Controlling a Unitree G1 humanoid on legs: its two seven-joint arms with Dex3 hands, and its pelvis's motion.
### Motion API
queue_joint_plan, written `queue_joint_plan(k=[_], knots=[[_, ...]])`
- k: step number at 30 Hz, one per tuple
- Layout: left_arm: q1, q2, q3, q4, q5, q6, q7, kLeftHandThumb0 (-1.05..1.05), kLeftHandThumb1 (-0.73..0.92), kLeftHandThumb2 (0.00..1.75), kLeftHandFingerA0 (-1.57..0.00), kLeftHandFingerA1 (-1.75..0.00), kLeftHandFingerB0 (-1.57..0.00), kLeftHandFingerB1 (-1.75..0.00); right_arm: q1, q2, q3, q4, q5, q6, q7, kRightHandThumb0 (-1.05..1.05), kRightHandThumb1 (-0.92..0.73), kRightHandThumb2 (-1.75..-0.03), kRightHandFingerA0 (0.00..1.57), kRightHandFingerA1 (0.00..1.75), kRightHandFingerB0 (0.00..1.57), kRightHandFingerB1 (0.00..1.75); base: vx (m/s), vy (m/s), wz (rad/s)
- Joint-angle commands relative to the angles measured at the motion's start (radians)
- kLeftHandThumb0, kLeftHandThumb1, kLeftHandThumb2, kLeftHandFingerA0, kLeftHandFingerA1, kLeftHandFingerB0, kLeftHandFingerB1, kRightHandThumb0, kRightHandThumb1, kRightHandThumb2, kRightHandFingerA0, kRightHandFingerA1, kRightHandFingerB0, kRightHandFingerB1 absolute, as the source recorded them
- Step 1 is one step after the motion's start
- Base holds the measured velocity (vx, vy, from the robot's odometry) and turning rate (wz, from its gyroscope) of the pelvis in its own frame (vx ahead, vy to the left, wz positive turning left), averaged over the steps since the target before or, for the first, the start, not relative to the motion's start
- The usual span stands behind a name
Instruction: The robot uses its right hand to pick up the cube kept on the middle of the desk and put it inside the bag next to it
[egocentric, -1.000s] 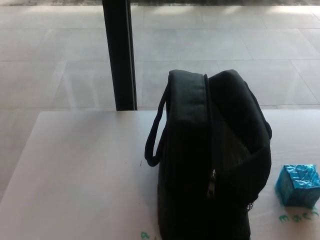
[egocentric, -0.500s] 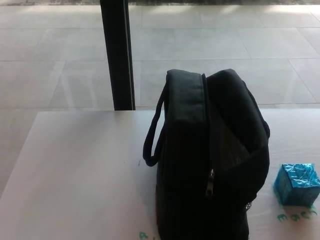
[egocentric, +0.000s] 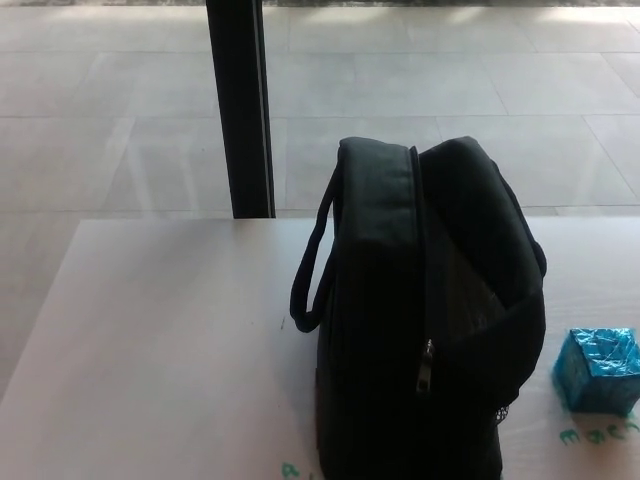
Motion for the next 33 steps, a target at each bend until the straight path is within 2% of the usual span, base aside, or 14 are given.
queue_joint_plan(k=[1,3,5,6,7,16,17,18,19,21,30,31,32,33], knots=[[0.01,-0.004,0.012,-0.01,-0.022,0.035,0.005,-0.74,0.67,0.59,-0.31,-0.51,-0.22,-0.37,-0.054,-0.027,0.102,0.001,-0.006,0.062,0.044,-0.79,-0.57,-0.94,0.0,0.29,0.0,0.14,0.0,0.0,0.0],[0.013,0.0,0.007,-0.006,-0.016,0.036,-0.002,-0.76,0.52,0.88,-0.25,-0.55,-0.17,-0.47,-0.084,-0.024,0.177,0.022,-0.039,0.041,0.058,-0.81,-0.58,-0.95,0.0,0.28,0.0,0.13,0.0,0.0,0.0],[0.014,0.002,0.0,0.0,-0.006,0.018,0.001,-0.77,0.52,0.88,-0.26,-0.56,-0.17,-0.47,-0.091,-0.032,0.211,0.036,-0.048,0.018,0.076,-0.86,-0.6,-0.96,0.0,0.25,0.0,0.09,0.0,0.0,0.0],[0.014,0.005,-0.005,0.002,-0.004,0.015,-0.006,-0.74,0.7,0.59,-0.29,-0.5,-0.2,-0.37,-0.095,-0.039,0.24,0.039,-0.064,0.006,0.088,-0.84,-0.61,-0.99,0.01,0.25,0.0,0.12,0.0,0.0,0.0],[0.013,0.007,-0.005,0.002,-0.007,0.022,-0.013,-0.76,0.52,0.86,-0.25,-0.56,-0.17,-0.47,-0.101,-0.048,0.28,0.037,-0.084,-0.005,0.103,-0.88,-0.62,-0.99,0.0,0.23,0.0,0.08,0.0,0.0,0.0],[0.027,0.006,0.002,-0.014,-0.015,0.039,-0.005,-0.72,0.54,0.85,-0.25,-0.55,-0.17,-0.47,-0.096,-0.12,0.52,-0.024,-0.216,-0.06,0.154,-0.82,-0.6,-1.01,0.01,0.31,0.0,0.15,0.0,0.0,0.0],[0.034,0.009,0.003,-0.015,-0.016,0.033,-0.01,-0.73,0.54,0.85,-0.24,-0.55,-0.16,-0.47,-0.088,-0.12,0.539,-0.039,-0.223,-0.05,0.155,-0.81,-0.76,-0.63,0.01,0.47,0.0,0.16,0.0,0.0,0.0],[0.036,0.01,0.001,-0.011,-0.013,0.022,-0.017,-0.73,0.54,0.85,-0.24,-0.55,-0.16,-0.47,-0.086,-0.122,0.551,-0.045,-0.23,-0.048,0.152,-0.81,-0.76,-0.63,0.01,0.47,0.0,0.16,0.0,0.0,0.0],[0.035,0.009,-0.004,-0.008,-0.003,0.017,-0.003,-0.75,0.53,0.86,-0.26,-0.56,-0.18,-0.47,-0.085,-0.119,0.579,-0.052,-0.248,-0.057,0.153,-0.81,-0.56,-0.99,0.04,0.43,0.0,0.16,0.0,0.0,0.0],[0.035,0.011,-0.006,-0.012,-0.006,0.028,-0.014,-0.73,0.69,0.59,-0.31,-0.52,-0.21,-0.37,-0.089,-0.123,0.617,-0.05,-0.283,-0.076,0.148,-0.83,-0.59,-1.02,0.02,0.38,0.0,0.14,0.0,0.0,0.0],[0.042,0.003,0.003,-0.038,-0.009,0.033,0.011,-0.73,0.53,0.86,-0.28,-0.57,-0.19,-0.48,-0.183,-0.084,0.681,0.07,-0.343,-0.092,0.127,-0.92,-0.64,-1.02,0.0,0.25,0.0,0.05,0.0,0.0,0.0],[0.041,0.009,-0.004,-0.033,-0.005,0.03,-0.002,-0.72,0.69,0.6,-0.3,-0.51,-0.21,-0.38,-0.198,-0.08,0.684,0.091,-0.344,-0.091,0.131,-0.83,-0.77,-0.63,0.0,0.26,0.0,0.16,0.0,0.0,0.0],[0.037,0.01,-0.005,-0.031,-0.003,0.033,-0.001,-0.73,0.68,0.59,-0.32,-0.51,-0.23,-0.38,-0.219,-0.079,0.691,0.124,-0.355,-0.079,0.128,-0.97,-0.66,-1.03,0.0,0.19,0.0,0.03,0.0,0.0,0.0],[0.036,0.01,-0.005,-0.031,-0.003,0.035,0.0,-0.73,0.68,0.59,-0.32,-0.51,-0.23,-0.38,-0.229,-0.078,0.694,0.139,-0.361,-0.076,0.127,-0.97,-0.66,-1.03,0.0,0.19,0.0,0.03,0.0,0.0,0.0]])
